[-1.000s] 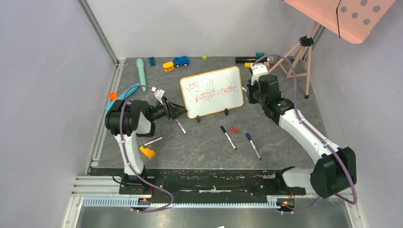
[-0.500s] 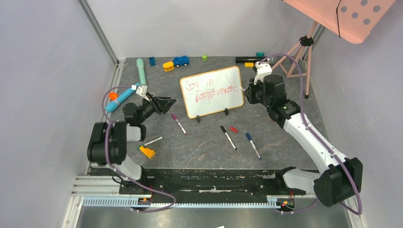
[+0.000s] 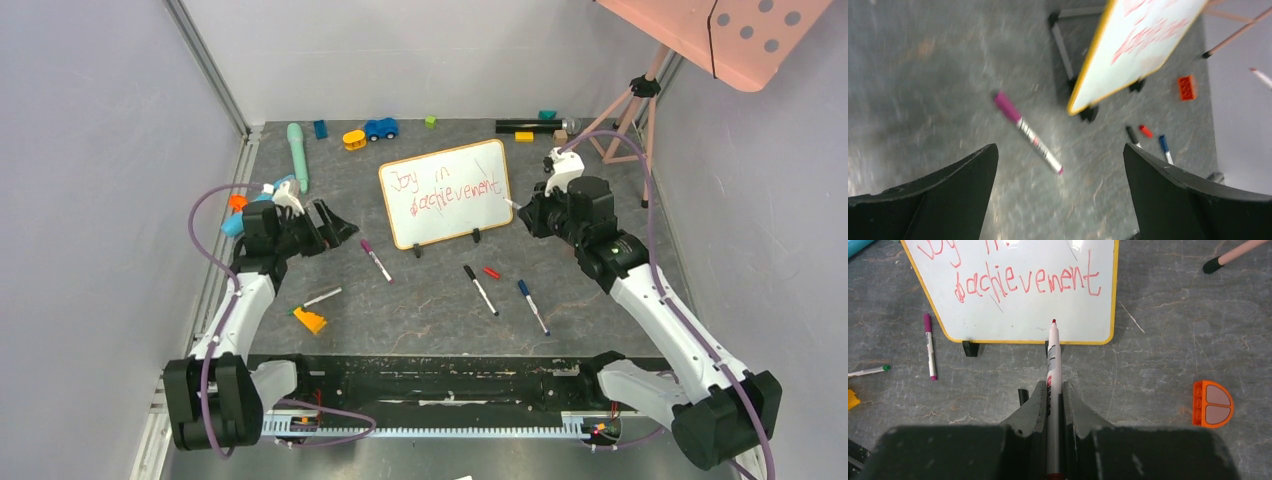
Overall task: Write a sentence on the whiteboard
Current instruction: Pick up the pen cap from the center of the board.
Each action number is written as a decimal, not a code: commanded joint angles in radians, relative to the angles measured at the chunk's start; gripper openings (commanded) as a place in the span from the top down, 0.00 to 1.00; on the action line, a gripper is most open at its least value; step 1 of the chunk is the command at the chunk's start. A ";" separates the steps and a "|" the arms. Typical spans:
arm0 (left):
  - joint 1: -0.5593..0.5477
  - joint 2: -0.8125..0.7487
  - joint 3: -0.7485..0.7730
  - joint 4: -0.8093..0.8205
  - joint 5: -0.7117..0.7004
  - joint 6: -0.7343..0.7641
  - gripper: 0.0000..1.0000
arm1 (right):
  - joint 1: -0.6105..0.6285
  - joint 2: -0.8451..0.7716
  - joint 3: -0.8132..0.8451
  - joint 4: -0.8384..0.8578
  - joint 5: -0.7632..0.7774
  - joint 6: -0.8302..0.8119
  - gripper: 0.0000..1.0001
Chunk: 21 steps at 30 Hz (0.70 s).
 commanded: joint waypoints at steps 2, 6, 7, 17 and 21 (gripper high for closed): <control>0.069 -0.008 -0.036 -0.315 0.018 -0.091 0.00 | -0.003 -0.070 -0.033 -0.008 -0.029 0.031 1.00; 0.116 -0.079 -0.002 -0.474 -0.073 -0.102 0.00 | -0.004 -0.105 -0.046 -0.022 -0.008 0.029 1.00; 0.116 -0.080 0.001 -0.467 -0.042 -0.093 0.00 | -0.004 -0.113 -0.048 -0.025 -0.006 0.032 1.00; 0.175 0.046 -0.321 0.457 0.380 -0.760 0.00 | -0.003 -0.194 -0.144 -0.011 -0.087 0.077 1.00; 0.100 -0.087 -0.081 -0.174 0.161 -0.358 0.00 | -0.004 -0.223 -0.170 -0.041 -0.093 0.071 1.00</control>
